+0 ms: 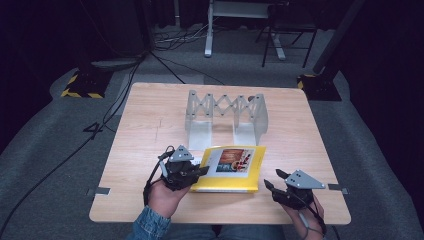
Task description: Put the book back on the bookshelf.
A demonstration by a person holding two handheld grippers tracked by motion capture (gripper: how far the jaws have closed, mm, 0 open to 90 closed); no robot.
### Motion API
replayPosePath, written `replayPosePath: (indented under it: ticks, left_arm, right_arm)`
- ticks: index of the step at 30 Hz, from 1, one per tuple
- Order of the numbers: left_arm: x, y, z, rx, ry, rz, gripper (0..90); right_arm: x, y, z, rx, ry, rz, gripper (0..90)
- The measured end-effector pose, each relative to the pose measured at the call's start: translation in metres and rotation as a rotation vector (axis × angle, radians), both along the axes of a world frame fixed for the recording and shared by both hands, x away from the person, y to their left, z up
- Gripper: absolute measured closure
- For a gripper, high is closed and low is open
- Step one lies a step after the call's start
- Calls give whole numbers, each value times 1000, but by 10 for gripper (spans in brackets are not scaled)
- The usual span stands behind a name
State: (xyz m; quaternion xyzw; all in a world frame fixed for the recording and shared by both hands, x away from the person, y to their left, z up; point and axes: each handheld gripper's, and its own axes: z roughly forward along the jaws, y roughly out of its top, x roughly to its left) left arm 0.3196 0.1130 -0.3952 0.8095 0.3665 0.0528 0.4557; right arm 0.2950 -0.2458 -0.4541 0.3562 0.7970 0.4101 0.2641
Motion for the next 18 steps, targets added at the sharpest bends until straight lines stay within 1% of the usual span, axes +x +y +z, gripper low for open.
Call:
replayPosePath:
  ticks: [2,5,6,12,16,17,18]
  left_arm:
    - [1,-1,4,-5,-7,-6,830]
    - [2,-3,10,-18,-10,-15,835]
    - [2,-3,10,-18,-10,-15,836]
    - [1,-4,22,-30,-28,-33,838]
    - [-1,-3,26,-41,-25,-35,840]
    - [-1,-2,25,-49,-19,-39,840]
    - [-2,-2,25,-47,-14,-41,840]
  right_arm:
    - [-5,4,2,-9,-29,24,420]
    - [-13,13,5,-16,-60,62,418]
    - [-13,13,5,-16,-60,62,418]
    - [-16,21,6,-21,-77,101,406]
    - [-20,31,4,-51,-118,159,389]
    - [-20,33,4,-56,-126,169,387]
    - [-21,37,3,-69,-138,184,384]
